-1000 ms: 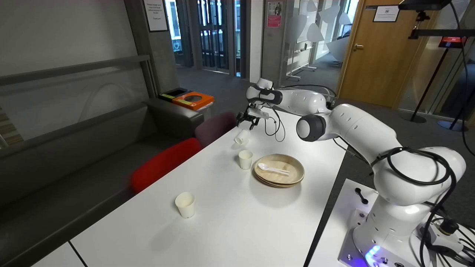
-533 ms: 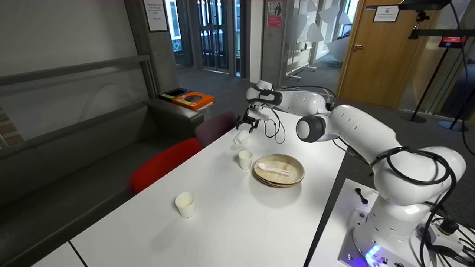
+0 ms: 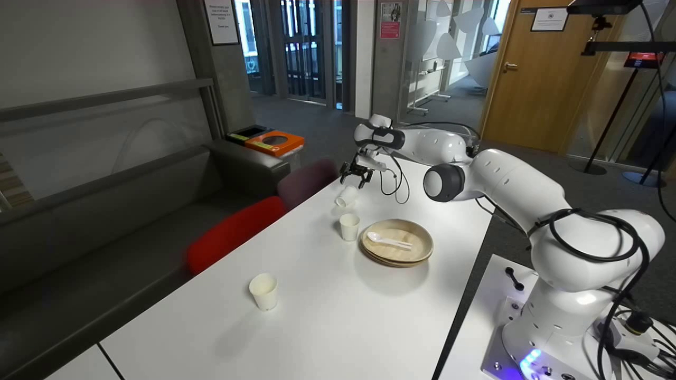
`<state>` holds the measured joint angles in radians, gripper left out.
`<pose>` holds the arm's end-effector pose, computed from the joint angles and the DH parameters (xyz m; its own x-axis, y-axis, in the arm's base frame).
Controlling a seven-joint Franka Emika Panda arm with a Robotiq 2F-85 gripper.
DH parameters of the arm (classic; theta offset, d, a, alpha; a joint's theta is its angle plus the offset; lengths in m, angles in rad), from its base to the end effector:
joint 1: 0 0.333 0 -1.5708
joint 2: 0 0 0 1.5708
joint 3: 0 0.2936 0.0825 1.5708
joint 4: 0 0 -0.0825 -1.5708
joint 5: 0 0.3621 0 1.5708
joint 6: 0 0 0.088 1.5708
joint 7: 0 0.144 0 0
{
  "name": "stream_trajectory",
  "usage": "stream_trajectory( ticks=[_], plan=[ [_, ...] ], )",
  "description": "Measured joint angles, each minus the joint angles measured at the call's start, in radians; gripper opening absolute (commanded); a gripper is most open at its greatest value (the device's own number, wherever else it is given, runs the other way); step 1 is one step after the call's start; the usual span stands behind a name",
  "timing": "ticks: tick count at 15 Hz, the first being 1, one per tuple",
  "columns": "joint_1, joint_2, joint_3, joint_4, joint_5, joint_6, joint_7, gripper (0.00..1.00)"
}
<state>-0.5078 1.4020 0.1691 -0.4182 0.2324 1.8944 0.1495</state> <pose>0.7116 -0.3094 0.1657 0.7642 -0.6450 -0.0023 -0.5958 -0.7045 -0.3856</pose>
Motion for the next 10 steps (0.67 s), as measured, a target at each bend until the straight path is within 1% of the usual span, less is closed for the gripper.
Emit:
stream_trajectory(
  ticks=[2,3,4,7,8,9,10],
  plan=[
    [-0.008,-0.003,0.000,0.003,0.000,0.008,0.000,1.00],
    [-0.012,-0.004,0.000,0.004,0.000,0.012,0.000,0.92],
    [-0.015,-0.005,0.000,0.005,0.000,0.013,0.000,0.74],
    [-0.017,-0.005,0.001,0.003,0.000,0.013,0.000,0.53],
    [-0.016,-0.005,0.002,-0.001,0.000,0.013,0.000,0.44],
    [-0.015,-0.004,0.003,-0.006,0.000,0.012,0.000,0.37],
    [-0.012,-0.003,0.004,-0.011,0.000,0.011,0.000,0.46]
  ],
)
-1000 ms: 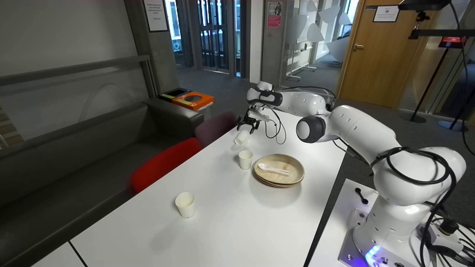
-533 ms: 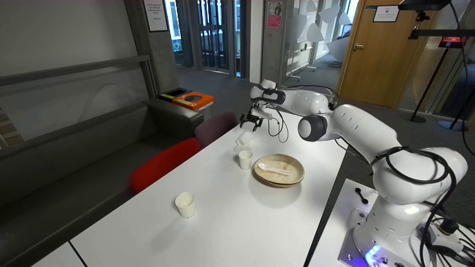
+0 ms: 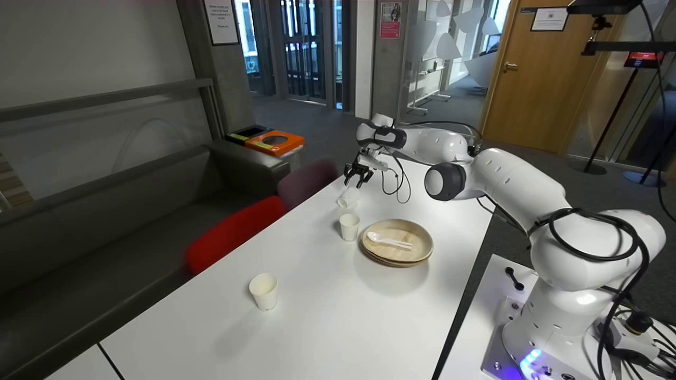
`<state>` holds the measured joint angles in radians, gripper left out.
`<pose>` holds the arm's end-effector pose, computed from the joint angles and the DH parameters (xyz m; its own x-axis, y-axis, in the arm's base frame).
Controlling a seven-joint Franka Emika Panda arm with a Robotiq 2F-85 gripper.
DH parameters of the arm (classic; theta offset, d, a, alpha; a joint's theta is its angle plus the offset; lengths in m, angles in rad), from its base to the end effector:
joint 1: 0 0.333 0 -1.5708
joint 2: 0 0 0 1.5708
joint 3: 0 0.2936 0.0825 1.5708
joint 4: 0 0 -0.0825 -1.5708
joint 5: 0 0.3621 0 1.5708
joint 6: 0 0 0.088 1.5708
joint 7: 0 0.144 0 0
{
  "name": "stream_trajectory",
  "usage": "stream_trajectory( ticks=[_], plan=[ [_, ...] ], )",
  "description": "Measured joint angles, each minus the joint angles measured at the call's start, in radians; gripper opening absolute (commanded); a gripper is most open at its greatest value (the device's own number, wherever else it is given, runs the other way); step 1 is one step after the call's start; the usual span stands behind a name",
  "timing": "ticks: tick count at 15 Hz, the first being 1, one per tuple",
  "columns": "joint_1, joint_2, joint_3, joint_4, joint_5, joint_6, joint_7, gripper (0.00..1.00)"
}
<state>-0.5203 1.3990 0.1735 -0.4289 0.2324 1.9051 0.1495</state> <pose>0.7088 -0.3170 0.1644 0.7551 -0.6556 -0.0008 -0.6041 -0.6953 -0.3894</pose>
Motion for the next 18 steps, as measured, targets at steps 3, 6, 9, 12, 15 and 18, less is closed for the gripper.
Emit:
stream_trajectory(
  ticks=[3,6,9,12,15,18],
  plan=[
    [0.008,0.009,0.003,-0.001,0.002,-0.026,0.000,0.19],
    [0.011,0.022,0.004,0.019,0.020,-0.073,0.002,0.00],
    [0.009,0.022,0.009,0.006,0.022,-0.073,0.007,0.01],
    [0.007,0.028,0.010,0.017,0.030,-0.084,0.025,0.01],
    [0.007,0.025,0.006,0.025,0.028,0.016,0.039,0.01],
    [0.013,0.015,-0.003,0.056,0.014,0.177,0.039,0.01]
  ],
)
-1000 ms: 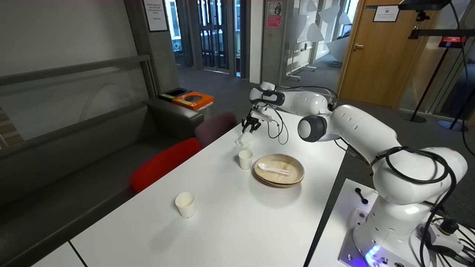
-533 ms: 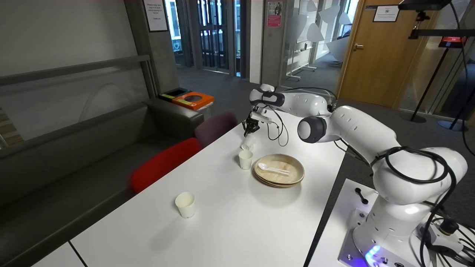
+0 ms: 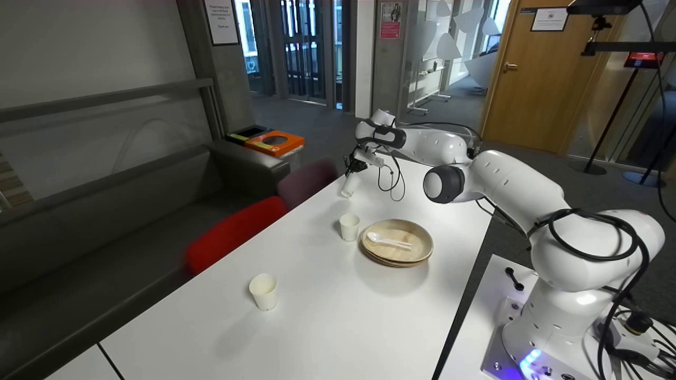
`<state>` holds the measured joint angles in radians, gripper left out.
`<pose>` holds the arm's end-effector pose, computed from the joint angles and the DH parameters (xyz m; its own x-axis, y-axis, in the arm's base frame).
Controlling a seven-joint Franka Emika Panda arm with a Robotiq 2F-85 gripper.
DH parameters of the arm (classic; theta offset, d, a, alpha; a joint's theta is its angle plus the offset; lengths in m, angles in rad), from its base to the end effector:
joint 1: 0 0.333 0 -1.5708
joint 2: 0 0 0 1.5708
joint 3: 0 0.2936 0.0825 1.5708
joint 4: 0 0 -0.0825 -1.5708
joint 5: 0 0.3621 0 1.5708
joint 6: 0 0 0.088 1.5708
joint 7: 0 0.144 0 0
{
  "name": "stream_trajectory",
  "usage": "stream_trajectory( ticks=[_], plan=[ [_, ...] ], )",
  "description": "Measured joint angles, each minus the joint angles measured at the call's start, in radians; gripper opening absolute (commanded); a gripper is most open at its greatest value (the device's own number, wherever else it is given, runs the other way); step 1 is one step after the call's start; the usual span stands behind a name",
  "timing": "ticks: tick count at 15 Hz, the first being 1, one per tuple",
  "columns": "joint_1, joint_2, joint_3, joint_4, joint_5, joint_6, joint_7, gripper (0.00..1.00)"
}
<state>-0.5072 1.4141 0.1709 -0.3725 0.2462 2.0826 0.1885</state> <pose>0.7307 -0.3317 0.1979 0.6674 -0.7235 0.1764 -0.6048 -0.6647 -0.4385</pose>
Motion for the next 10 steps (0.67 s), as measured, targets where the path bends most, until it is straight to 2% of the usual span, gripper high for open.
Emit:
stream_trajectory(
  ticks=[4,10],
  plan=[
    [0.036,-0.049,-0.094,0.021,-0.052,0.115,0.007,0.01],
    [0.133,-0.048,-0.283,0.007,-0.227,0.275,0.120,0.01]
  ],
)
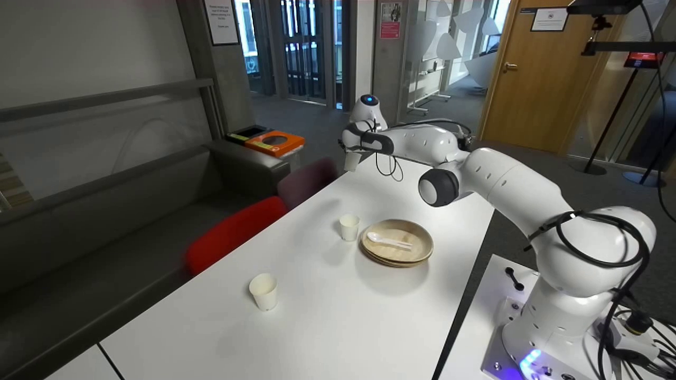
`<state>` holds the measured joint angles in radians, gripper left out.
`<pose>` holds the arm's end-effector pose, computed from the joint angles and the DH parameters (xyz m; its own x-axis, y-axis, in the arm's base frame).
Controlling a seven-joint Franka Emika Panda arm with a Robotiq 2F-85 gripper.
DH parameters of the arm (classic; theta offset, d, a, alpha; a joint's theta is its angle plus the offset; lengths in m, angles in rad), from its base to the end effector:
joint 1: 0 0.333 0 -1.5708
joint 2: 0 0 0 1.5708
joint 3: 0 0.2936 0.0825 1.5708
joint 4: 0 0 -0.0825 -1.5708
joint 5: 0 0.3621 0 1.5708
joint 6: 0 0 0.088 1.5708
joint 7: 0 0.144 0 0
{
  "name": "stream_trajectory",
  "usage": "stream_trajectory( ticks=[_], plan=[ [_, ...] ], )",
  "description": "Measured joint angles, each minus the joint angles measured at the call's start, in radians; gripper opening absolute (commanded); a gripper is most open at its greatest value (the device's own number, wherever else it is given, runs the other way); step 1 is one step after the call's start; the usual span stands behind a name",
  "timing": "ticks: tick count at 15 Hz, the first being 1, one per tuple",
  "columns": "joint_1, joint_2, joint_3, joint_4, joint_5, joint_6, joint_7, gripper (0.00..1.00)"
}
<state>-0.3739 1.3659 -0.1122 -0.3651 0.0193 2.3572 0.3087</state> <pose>0.7638 -0.3265 0.2719 0.6122 -0.5322 0.5848 -0.6022 -0.7931 -0.0913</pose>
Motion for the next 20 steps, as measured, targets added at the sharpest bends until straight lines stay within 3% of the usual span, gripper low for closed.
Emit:
stream_trajectory(
  ticks=[5,7,20],
  plan=[
    [0.092,0.074,-0.200,-0.005,-0.178,0.087,0.203,0.01],
    [0.119,0.099,-0.247,-0.005,-0.217,0.083,0.234,0.01],
    [0.161,0.139,-0.202,-0.032,-0.216,0.077,0.145,0.01]
  ],
)
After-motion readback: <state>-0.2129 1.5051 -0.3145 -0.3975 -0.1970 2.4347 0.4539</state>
